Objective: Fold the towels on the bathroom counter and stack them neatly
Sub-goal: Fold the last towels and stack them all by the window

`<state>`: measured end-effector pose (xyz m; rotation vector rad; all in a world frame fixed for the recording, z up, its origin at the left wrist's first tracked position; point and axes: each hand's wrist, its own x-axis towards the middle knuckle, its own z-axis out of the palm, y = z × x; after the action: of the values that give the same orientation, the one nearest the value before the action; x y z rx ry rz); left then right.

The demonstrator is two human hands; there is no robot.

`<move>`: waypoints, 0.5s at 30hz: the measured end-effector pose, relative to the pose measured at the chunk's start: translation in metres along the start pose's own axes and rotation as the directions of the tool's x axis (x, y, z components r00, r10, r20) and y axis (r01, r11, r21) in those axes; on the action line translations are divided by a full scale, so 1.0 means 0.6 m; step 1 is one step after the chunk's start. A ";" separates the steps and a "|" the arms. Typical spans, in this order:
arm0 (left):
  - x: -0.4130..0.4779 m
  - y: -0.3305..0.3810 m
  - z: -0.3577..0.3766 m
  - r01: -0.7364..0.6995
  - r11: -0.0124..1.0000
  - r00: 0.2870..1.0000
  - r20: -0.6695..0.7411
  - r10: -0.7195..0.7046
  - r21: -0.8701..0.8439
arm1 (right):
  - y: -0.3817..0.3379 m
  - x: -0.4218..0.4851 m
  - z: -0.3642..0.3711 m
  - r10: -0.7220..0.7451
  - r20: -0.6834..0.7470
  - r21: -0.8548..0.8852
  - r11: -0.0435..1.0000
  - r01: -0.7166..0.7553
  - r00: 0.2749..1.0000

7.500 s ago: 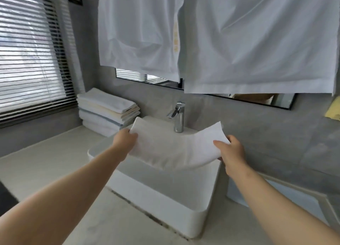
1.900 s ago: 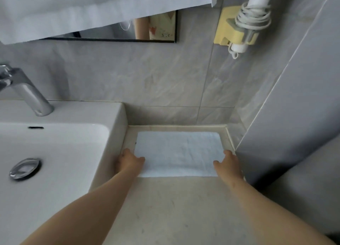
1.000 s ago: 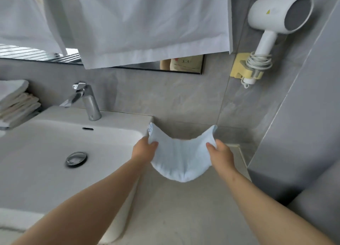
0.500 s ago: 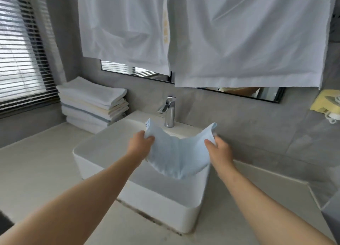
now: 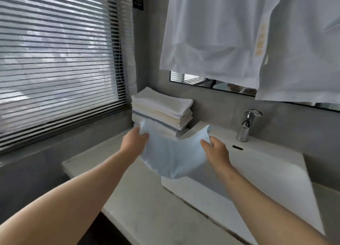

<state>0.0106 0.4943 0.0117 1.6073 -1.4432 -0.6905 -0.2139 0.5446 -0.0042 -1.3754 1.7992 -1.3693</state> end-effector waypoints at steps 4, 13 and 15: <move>0.051 -0.032 -0.061 0.016 0.999 0.999 -0.050 -0.014 0.041 | -0.041 0.031 0.069 -0.034 0.012 -0.006 0.999 0.034 0.999; 0.236 -0.078 -0.109 -0.015 0.996 0.998 -0.056 0.020 0.087 | -0.090 0.154 0.207 -0.116 0.020 0.047 0.992 0.115 0.993; 0.289 -0.076 -0.108 -0.033 0.995 0.998 -0.051 0.038 0.099 | -0.097 0.196 0.229 -0.110 -0.004 0.065 0.992 0.110 0.994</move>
<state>0.1200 0.3389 0.0272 1.6581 -1.4835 -0.5597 -0.1191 0.3812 0.0185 -1.4590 1.6857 -1.4710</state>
